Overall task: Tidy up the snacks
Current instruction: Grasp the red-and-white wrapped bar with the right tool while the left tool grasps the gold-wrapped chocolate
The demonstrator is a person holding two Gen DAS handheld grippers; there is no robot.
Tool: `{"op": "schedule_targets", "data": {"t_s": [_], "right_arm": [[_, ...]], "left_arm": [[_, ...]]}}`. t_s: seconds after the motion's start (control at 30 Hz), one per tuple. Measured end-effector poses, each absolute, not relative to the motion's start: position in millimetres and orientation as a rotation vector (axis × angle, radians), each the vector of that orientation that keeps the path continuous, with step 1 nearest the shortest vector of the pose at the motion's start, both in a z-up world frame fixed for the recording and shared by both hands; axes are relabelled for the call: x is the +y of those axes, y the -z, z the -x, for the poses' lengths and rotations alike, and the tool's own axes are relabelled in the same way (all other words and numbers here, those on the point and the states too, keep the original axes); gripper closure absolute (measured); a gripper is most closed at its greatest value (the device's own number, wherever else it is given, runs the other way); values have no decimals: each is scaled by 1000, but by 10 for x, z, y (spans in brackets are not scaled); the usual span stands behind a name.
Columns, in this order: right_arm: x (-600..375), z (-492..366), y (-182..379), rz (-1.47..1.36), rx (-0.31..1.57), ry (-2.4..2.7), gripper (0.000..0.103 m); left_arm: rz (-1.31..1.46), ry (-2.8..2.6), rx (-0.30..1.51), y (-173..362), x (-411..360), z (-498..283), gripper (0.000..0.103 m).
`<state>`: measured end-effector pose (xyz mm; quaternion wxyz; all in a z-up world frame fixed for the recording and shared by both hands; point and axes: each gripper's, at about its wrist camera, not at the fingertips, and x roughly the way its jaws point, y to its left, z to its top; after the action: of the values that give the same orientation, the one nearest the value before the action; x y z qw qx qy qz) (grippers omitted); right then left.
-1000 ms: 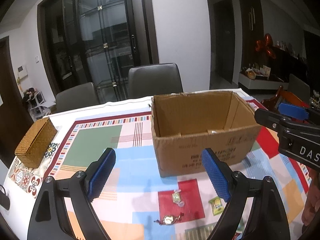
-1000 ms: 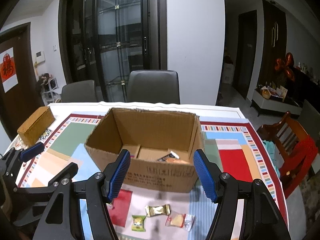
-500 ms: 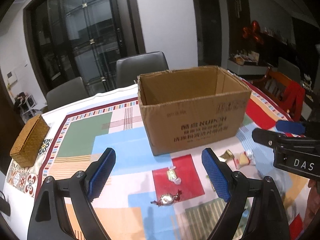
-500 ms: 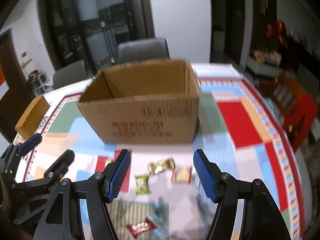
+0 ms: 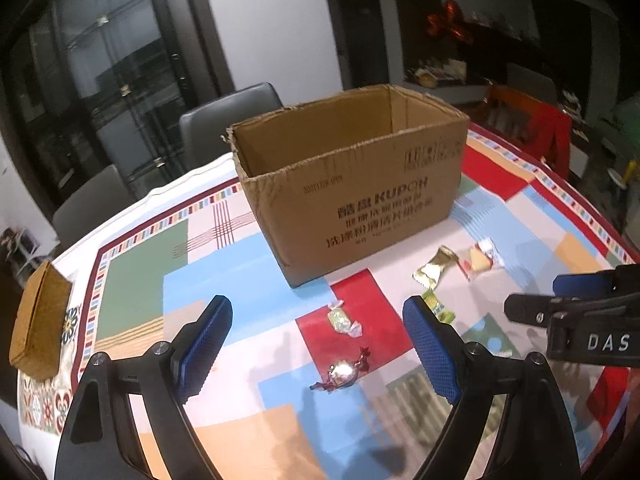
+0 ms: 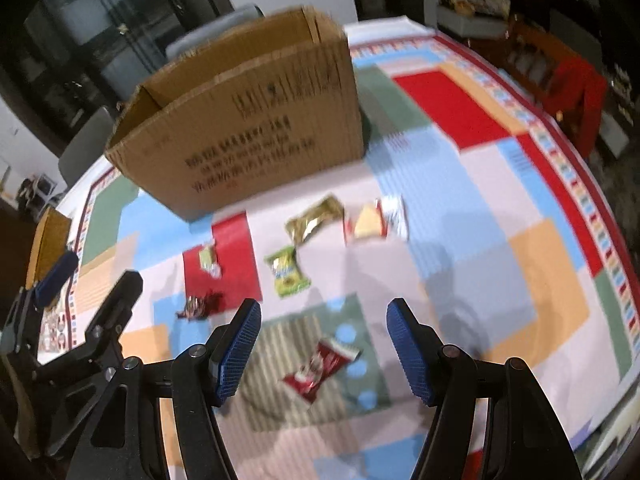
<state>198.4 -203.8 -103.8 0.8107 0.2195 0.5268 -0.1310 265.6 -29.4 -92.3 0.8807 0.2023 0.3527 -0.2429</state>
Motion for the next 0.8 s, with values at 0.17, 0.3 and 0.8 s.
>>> {"op": "schedule_targets", "data": {"t_s": [0.17, 0.3, 0.8], "right_arm": [[-1968, -1934, 1193, -528, 1197, 319, 37], [-1958, -1923, 1313, -602, 1260, 340, 37], [-1819, -1929, 1656, -710, 1370, 483, 37]], "left_arm": [[-496, 573, 750, 979, -295, -2672, 15], [-539, 619, 770, 1063, -312, -2690, 15], [-588, 807, 859, 1465, -300, -2953, 21]]}}
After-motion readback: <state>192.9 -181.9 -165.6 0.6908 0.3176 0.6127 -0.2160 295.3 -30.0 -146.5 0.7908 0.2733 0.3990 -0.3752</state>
